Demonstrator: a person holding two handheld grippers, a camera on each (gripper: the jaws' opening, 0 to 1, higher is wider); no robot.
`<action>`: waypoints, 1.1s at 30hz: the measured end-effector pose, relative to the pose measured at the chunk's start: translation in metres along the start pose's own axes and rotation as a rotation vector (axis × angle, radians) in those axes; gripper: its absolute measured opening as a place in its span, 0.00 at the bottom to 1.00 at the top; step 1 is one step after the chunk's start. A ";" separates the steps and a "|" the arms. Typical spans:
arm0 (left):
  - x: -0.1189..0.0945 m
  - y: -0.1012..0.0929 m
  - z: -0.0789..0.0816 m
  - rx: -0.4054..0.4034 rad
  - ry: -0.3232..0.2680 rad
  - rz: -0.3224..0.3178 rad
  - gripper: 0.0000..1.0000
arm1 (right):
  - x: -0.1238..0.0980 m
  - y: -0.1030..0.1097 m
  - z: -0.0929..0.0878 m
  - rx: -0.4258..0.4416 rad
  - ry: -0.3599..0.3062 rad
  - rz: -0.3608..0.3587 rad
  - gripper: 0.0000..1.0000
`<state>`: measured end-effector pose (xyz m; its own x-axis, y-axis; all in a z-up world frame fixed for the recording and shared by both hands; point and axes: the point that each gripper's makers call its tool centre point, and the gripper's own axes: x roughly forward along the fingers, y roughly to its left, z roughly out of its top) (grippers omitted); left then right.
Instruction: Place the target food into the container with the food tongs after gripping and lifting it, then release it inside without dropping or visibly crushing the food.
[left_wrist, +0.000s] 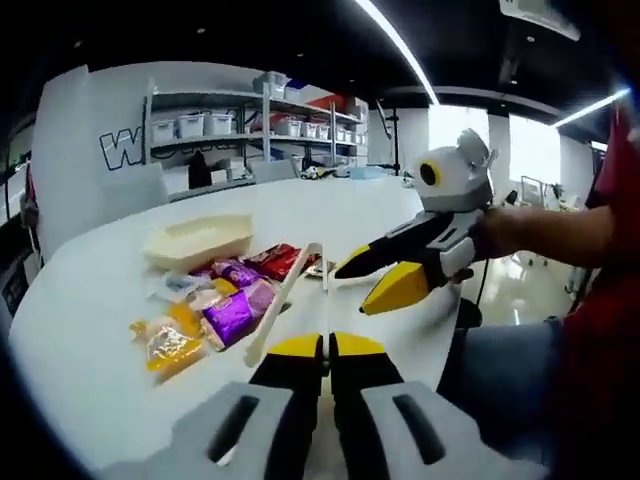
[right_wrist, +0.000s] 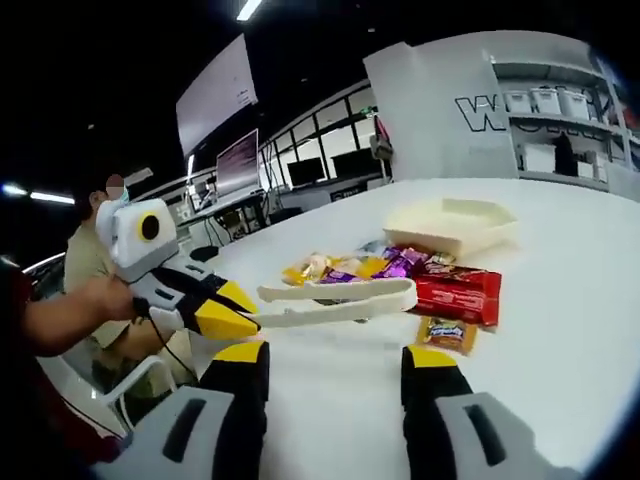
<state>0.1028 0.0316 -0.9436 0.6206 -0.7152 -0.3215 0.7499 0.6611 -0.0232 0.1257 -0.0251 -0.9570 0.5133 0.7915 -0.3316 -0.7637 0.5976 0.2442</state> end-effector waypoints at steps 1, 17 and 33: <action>-0.001 -0.002 0.004 -0.015 -0.023 -0.012 0.01 | -0.001 0.000 0.002 0.006 -0.007 0.003 0.50; -0.007 -0.026 0.032 -0.141 -0.180 -0.170 0.01 | -0.014 0.020 0.043 0.129 -0.187 0.154 0.57; -0.009 -0.052 0.043 -0.183 -0.225 -0.324 0.01 | -0.021 0.049 0.051 -0.046 -0.221 0.272 0.40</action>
<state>0.0680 -0.0066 -0.8989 0.4091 -0.9107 -0.0563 0.8740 0.4088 -0.2628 0.0972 -0.0054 -0.8916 0.3569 0.9326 -0.0535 -0.8985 0.3584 0.2534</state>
